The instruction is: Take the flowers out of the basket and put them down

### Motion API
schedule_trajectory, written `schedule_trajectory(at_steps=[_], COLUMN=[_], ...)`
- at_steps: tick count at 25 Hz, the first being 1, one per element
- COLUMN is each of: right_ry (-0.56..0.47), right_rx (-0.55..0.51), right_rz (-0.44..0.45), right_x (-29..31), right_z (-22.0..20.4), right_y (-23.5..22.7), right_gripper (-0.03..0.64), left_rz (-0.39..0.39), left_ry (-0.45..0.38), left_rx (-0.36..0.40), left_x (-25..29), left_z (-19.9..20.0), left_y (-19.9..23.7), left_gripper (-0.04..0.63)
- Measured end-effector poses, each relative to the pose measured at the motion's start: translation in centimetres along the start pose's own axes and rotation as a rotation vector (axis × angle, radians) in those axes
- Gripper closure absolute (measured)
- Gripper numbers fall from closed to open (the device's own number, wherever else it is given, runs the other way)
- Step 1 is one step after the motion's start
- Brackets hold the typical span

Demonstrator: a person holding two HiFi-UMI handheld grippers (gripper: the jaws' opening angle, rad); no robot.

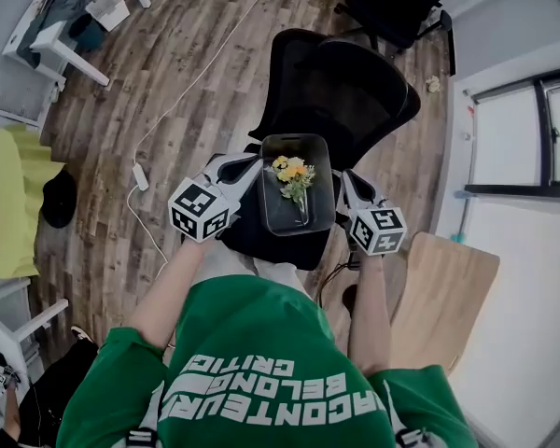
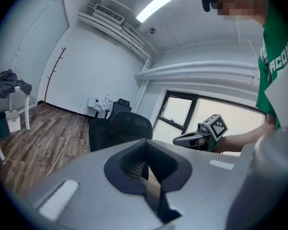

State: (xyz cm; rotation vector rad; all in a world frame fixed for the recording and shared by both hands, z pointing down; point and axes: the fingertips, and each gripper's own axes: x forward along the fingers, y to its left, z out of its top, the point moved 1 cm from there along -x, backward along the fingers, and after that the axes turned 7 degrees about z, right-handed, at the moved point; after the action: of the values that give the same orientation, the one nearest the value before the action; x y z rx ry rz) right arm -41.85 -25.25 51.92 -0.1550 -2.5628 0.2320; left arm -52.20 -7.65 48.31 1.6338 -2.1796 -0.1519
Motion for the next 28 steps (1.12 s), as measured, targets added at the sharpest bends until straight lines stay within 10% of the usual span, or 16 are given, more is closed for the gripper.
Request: schedule_trajectory(at_steps=[28], right_ry=[0.123], right_rx=[0.102], right_rz=[-0.012], right_x=[13.6], right_z=[-11.3], right_y=[-3.0], right_gripper=[0.611], left_rz=[-0.147], left_ry=[0.179], left_rx=[-0.206], left_x=[6.1], left_z=[-14.6], left_y=[5.1], left_gripper=[0.578])
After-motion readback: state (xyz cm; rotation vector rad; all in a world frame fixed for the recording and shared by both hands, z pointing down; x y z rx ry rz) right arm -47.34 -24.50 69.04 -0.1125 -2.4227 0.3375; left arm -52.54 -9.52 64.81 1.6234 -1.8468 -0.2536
